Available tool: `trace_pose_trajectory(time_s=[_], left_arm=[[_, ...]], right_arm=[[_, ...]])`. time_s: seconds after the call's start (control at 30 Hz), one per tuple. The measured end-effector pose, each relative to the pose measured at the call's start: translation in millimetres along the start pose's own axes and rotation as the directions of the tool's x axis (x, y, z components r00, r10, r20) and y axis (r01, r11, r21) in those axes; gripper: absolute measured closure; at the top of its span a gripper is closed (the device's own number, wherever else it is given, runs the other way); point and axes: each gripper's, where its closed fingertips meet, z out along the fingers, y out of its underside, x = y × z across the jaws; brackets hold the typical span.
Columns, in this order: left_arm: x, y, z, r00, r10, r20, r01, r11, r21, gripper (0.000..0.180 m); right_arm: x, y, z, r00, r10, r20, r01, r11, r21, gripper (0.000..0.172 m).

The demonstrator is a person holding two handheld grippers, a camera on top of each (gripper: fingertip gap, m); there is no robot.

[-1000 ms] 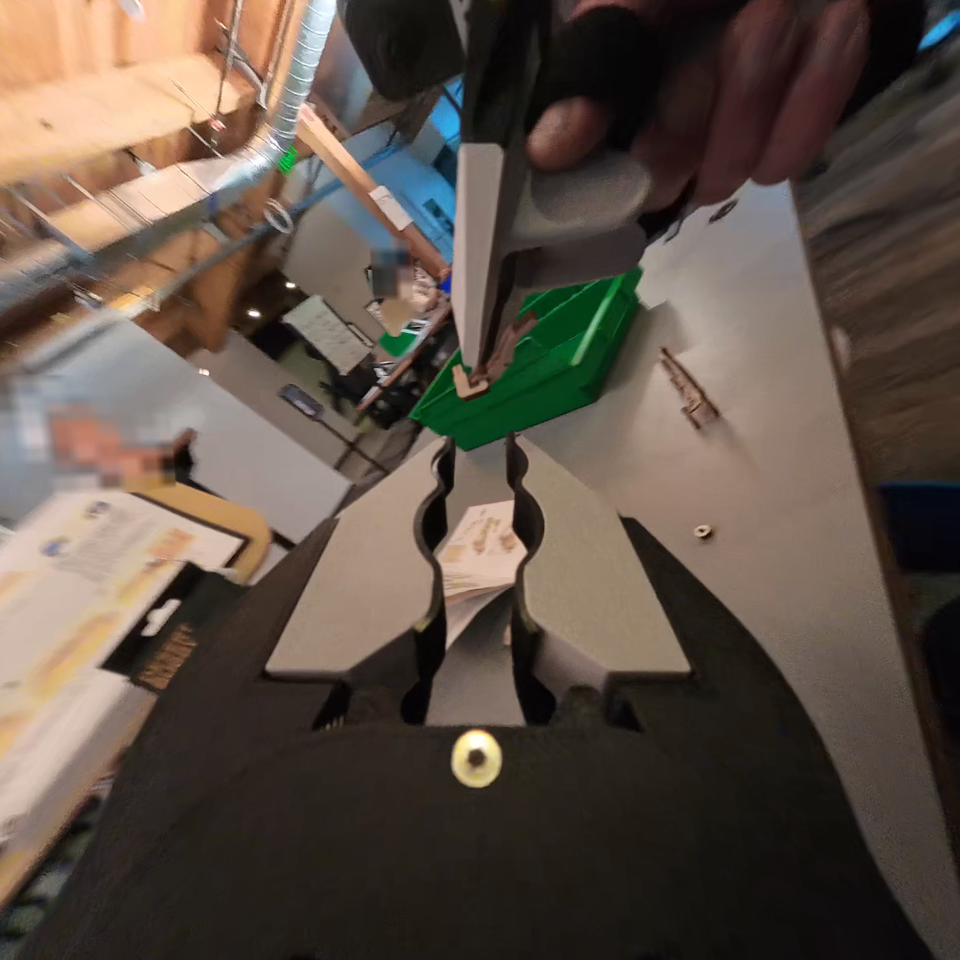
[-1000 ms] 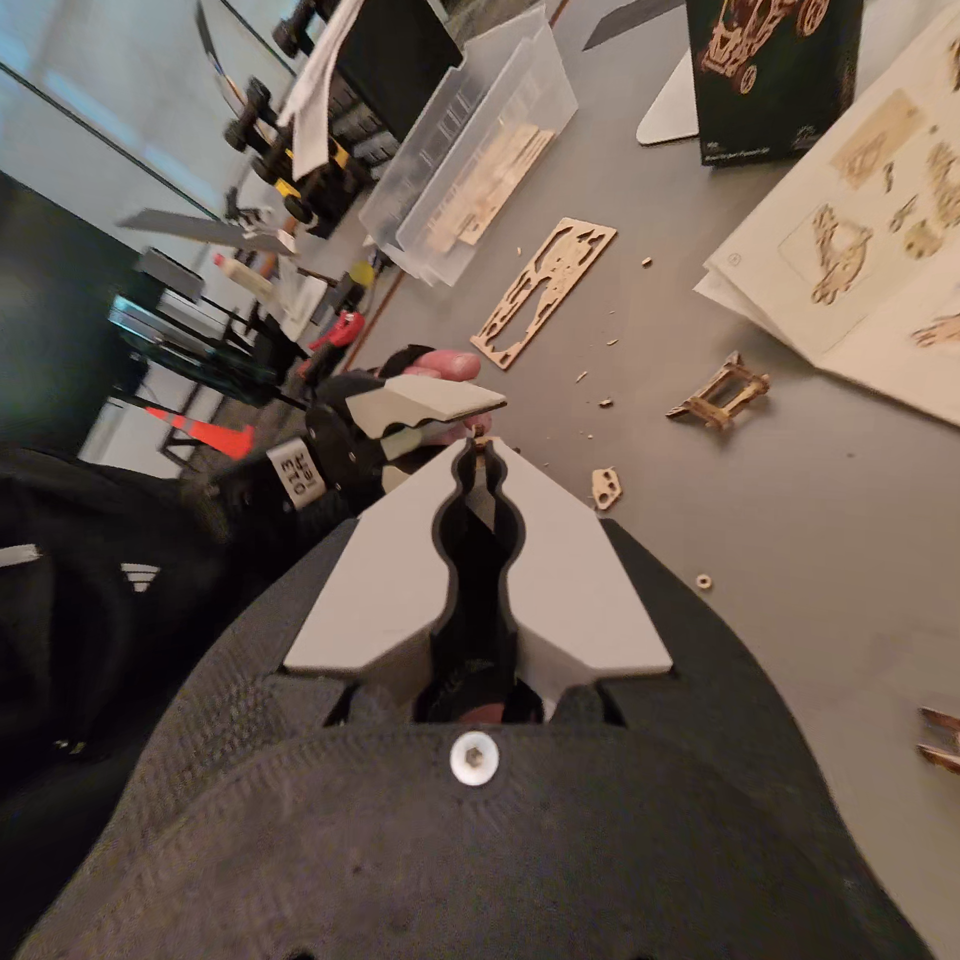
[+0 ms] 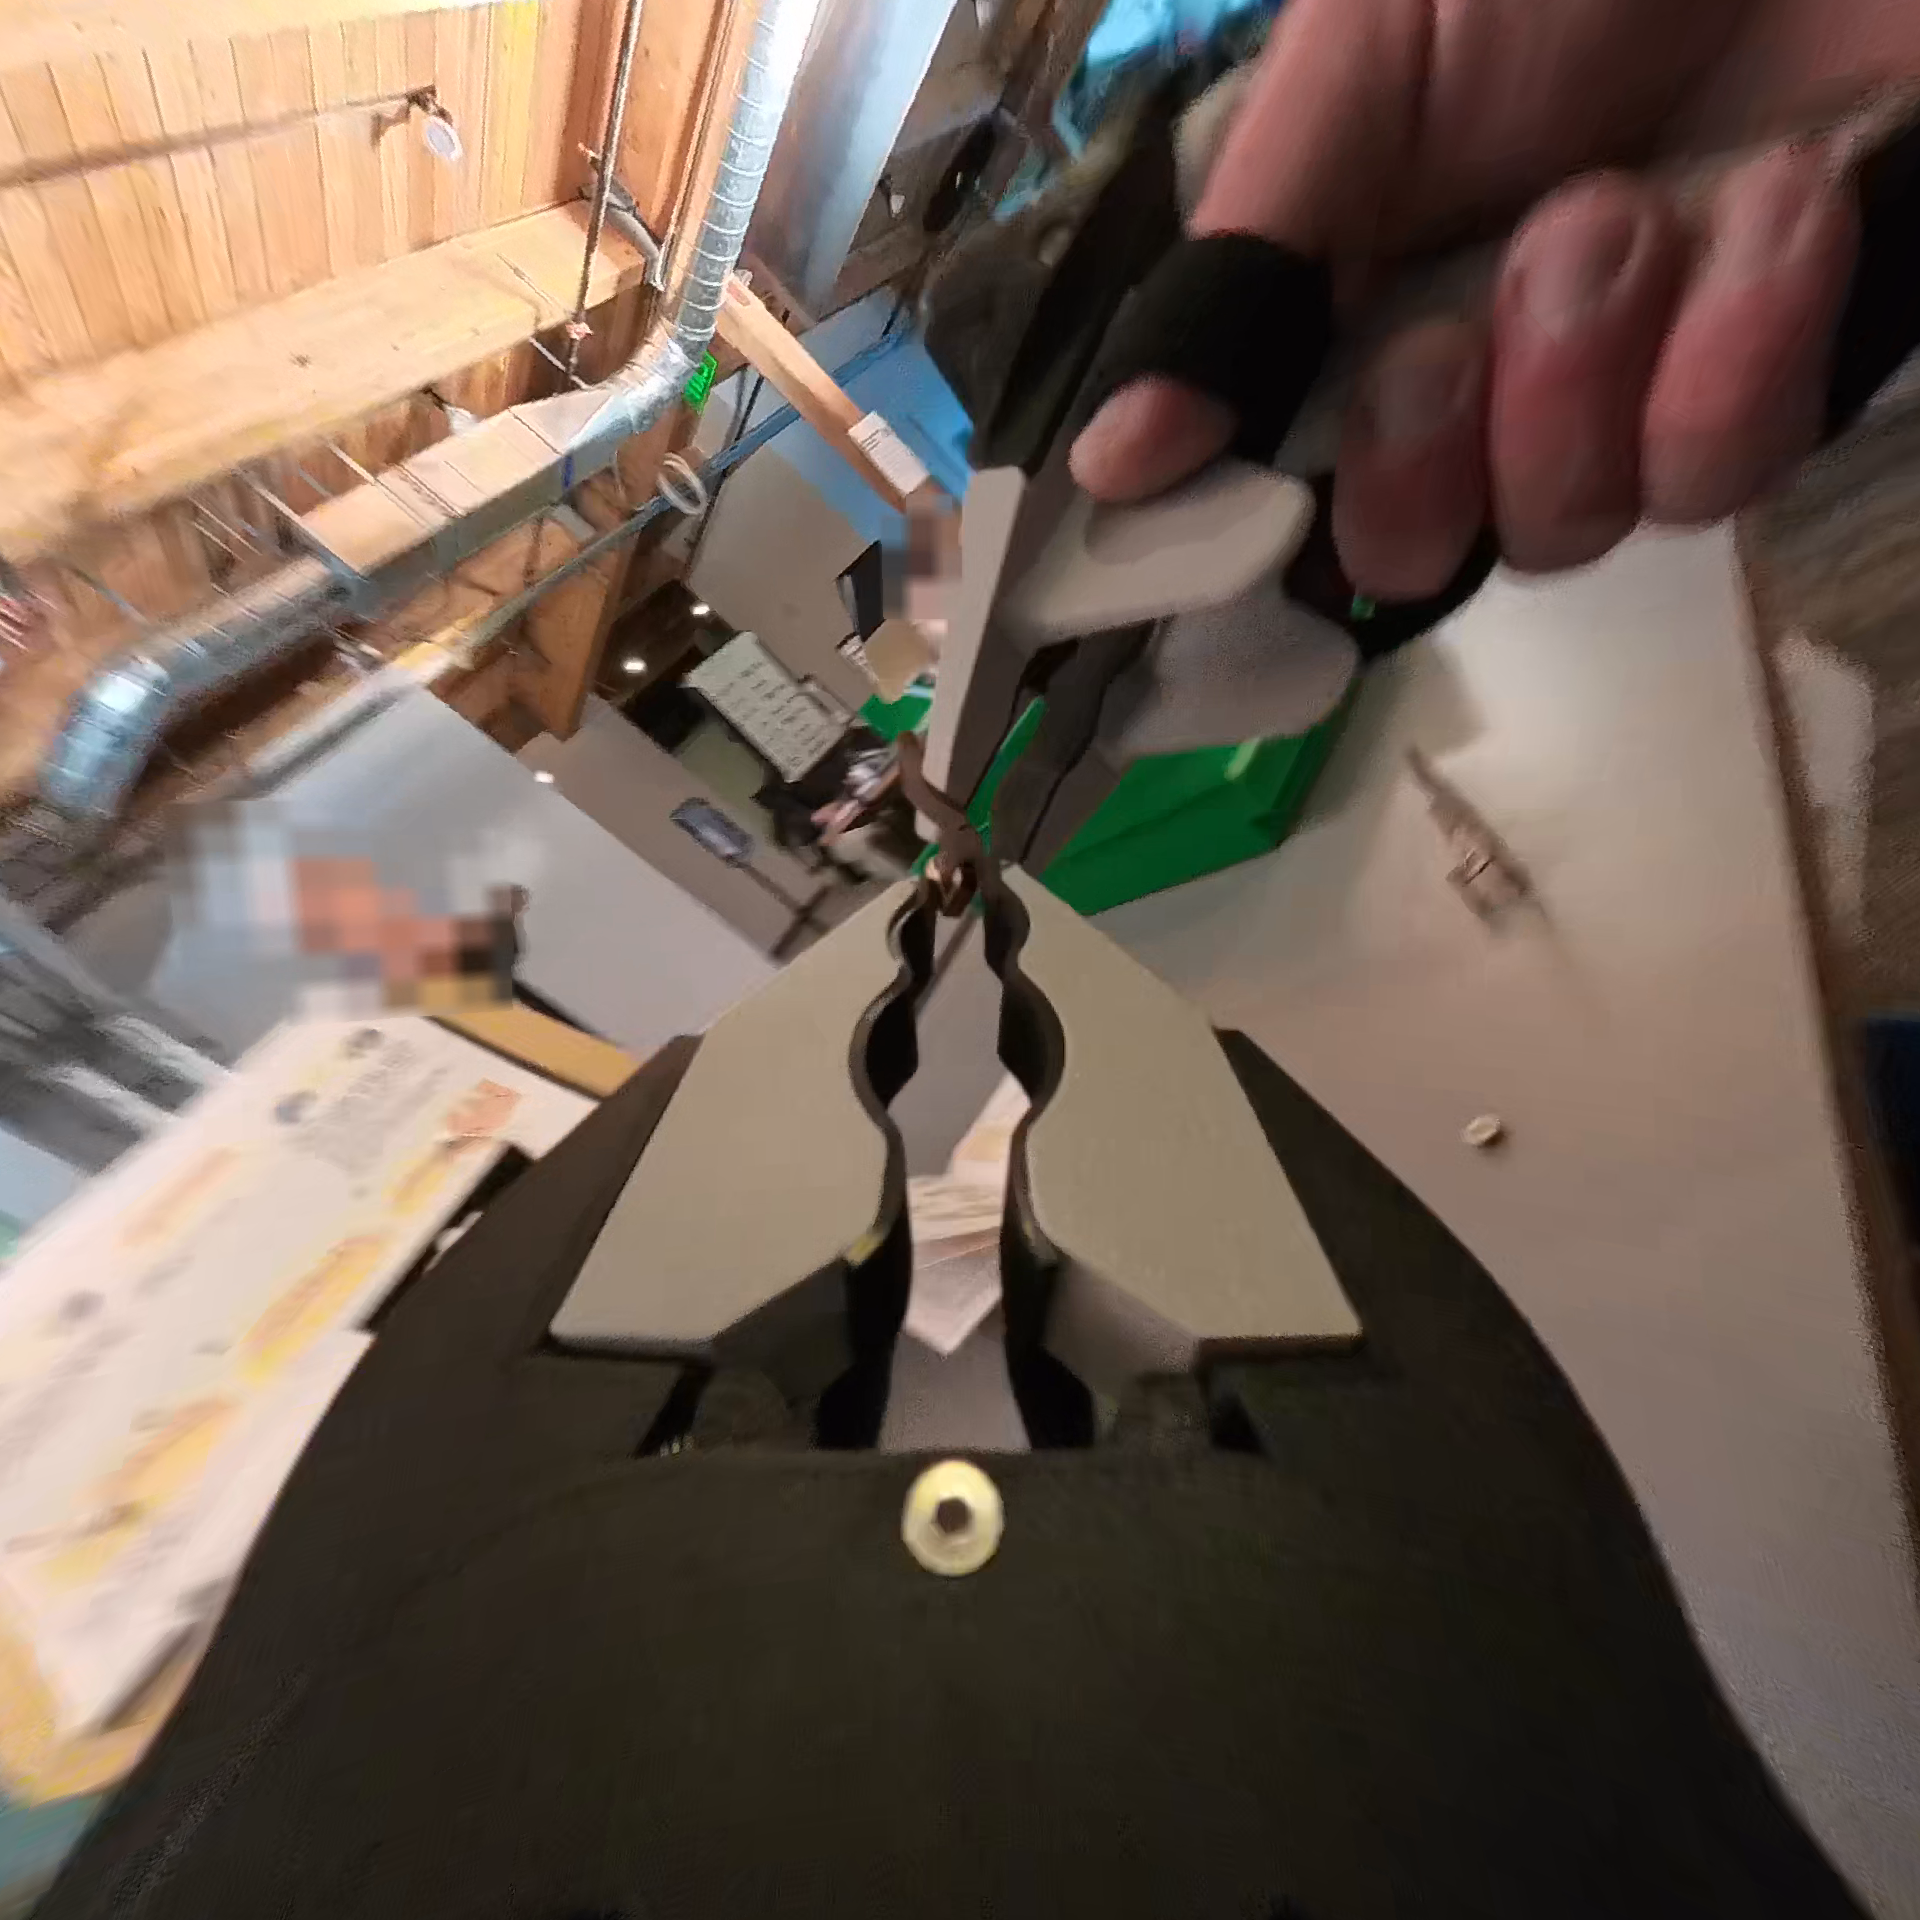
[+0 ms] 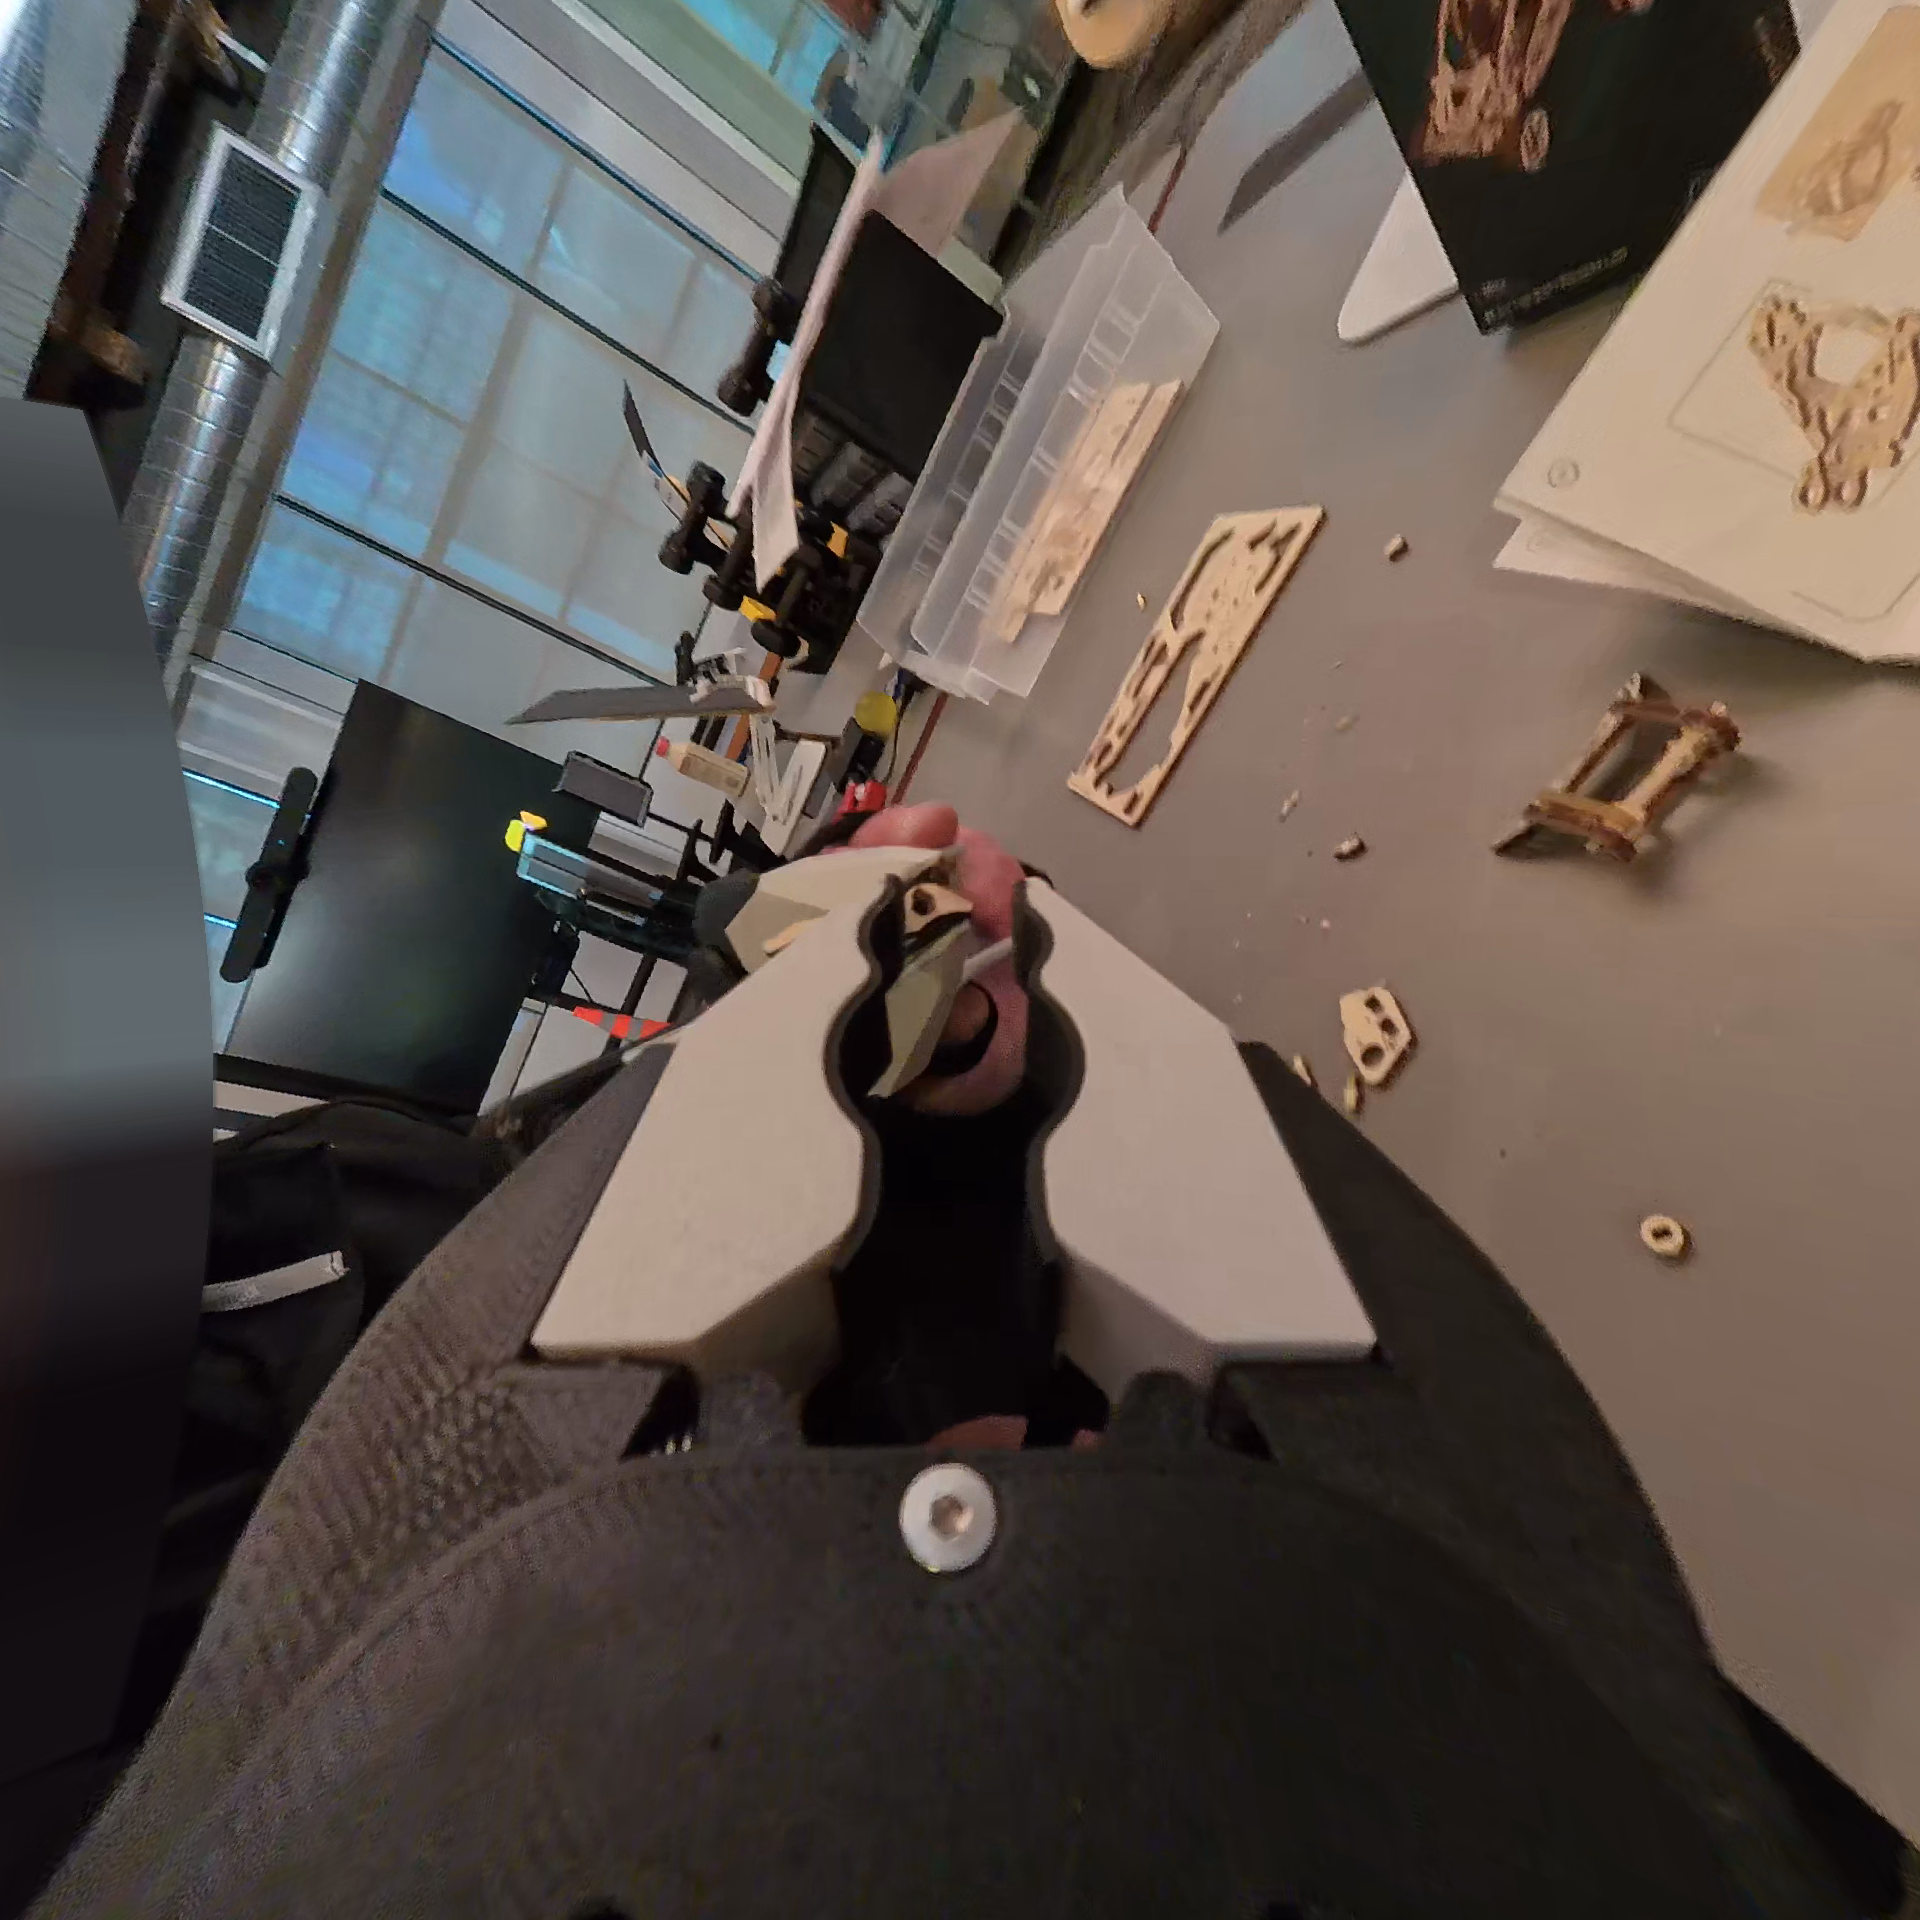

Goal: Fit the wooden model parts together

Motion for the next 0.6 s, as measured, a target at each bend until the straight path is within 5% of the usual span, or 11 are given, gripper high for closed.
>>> trace_pose_trajectory(time_s=[0.13,0.2,0.27,0.4,0.6], left_arm=[[-15,-7,-6,0.916,-0.377,-0.141,0.392,0.914,0.102,0.174],[-27,-8,-10,0.769,-0.591,-0.245,0.631,0.762,0.146,0.174],[-37,-12,-15,0.549,-0.734,-0.400,0.830,0.536,0.156,0.175],[-49,-16,-24,0.235,-0.773,-0.590,0.972,0.205,0.119,0.175],[-49,-16,-26,-0.028,-0.719,-0.694,0.999,-0.043,0.004,0.175]], right_arm=[[-11,-13,-3,0.995,-0.099,-0.007,0.099,0.993,0.062,0.147],[-19,-17,-6,0.981,-0.190,-0.023,0.191,0.979,0.073,0.149],[-22,-14,-5,0.951,-0.305,-0.054,0.307,0.951,0.046,0.148],[-38,-14,5,0.914,-0.406,-0.005,0.405,0.912,0.070,0.149],[-42,-15,12,0.876,-0.481,-0.014,0.481,0.872,0.091,0.158]])
